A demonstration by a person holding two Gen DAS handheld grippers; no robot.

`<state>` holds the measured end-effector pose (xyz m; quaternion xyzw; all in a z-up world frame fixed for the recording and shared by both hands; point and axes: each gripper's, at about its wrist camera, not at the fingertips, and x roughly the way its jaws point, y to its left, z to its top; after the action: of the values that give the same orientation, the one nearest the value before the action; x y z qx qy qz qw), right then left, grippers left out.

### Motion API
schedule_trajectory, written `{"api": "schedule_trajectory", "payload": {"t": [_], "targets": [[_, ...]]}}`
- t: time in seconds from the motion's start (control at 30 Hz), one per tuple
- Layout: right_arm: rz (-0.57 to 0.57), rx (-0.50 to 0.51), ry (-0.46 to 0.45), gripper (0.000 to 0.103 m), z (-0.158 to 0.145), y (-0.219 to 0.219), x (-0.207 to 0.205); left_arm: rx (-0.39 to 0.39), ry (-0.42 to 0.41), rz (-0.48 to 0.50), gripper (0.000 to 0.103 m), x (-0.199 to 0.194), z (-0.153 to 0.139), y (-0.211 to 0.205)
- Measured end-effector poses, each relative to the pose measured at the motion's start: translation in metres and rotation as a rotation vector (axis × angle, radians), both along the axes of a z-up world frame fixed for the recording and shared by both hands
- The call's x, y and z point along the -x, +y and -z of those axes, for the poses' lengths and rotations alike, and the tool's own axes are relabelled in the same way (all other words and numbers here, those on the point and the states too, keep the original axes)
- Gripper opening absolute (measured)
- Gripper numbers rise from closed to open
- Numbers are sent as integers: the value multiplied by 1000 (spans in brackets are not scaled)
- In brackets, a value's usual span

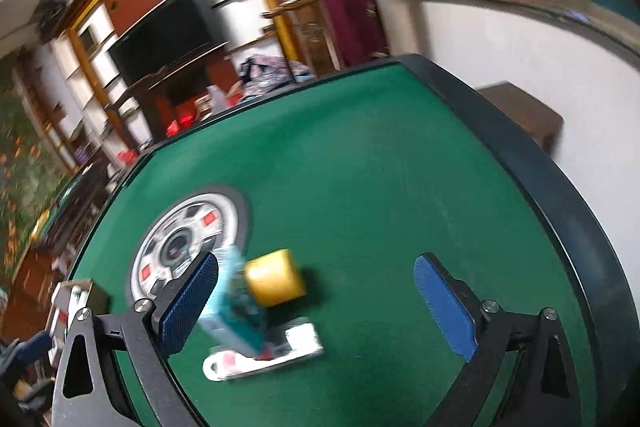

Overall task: Organize objects
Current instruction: 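Withdraw both open grippers from the tray toward the remaining loose items, then grasp the white red-labelled cup by its lid with the left gripper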

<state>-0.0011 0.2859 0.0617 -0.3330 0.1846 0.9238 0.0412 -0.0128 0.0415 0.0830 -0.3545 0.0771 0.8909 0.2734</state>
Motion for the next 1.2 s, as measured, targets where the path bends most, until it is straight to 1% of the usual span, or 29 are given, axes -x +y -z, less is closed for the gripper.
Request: {"api": "schedule_trajectory", "payload": {"t": [0.07,0.1,0.23,0.37,0.43,0.5,0.53,0.57,0.6,0.63,0.67,0.7,0.73,0.9,0.97,1.03,1.13,1.17,1.2], "targets": [[26,46,-2,100,1,13,-1,47,-22,49,80,19,14,26],[32,60,0,100,-1,19,-4,70,-20,69,80,24,19,36],[37,108,-10,100,-1,24,-1,174,33,138,80,42,33,64],[42,140,-33,101,4,28,2,192,26,195,80,57,43,81],[43,181,-41,101,8,34,2,192,25,214,80,62,47,87],[50,211,-47,101,11,37,3,167,15,244,80,65,49,95],[54,221,-50,101,12,40,2,154,8,253,76,66,49,97],[59,224,-53,101,13,42,2,136,-12,269,63,67,51,99],[63,223,-54,101,13,42,2,133,-31,277,55,68,53,102],[65,222,-55,101,14,43,2,148,-48,273,39,68,57,104],[64,222,-56,101,14,43,2,159,-63,270,36,69,60,105],[63,222,-56,101,14,43,2,145,-61,266,34,70,59,104],[61,219,-57,101,15,42,3,144,-78,261,34,70,60,103],[24,200,-64,101,18,36,3,109,-97,217,34,63,57,90],[-2,195,-64,101,18,32,5,64,-104,198,34,56,48,77],[-35,225,-59,101,21,30,7,28,-110,180,34,50,38,64],[-88,295,-53,101,27,28,11,-10,-94,149,34,33,20,42],[-116,327,-53,101,29,27,13,-17,-89,143,34,29,16,37],[-187,389,-55,101,31,23,15,-26,-83,135,34,24,10,29]]}}
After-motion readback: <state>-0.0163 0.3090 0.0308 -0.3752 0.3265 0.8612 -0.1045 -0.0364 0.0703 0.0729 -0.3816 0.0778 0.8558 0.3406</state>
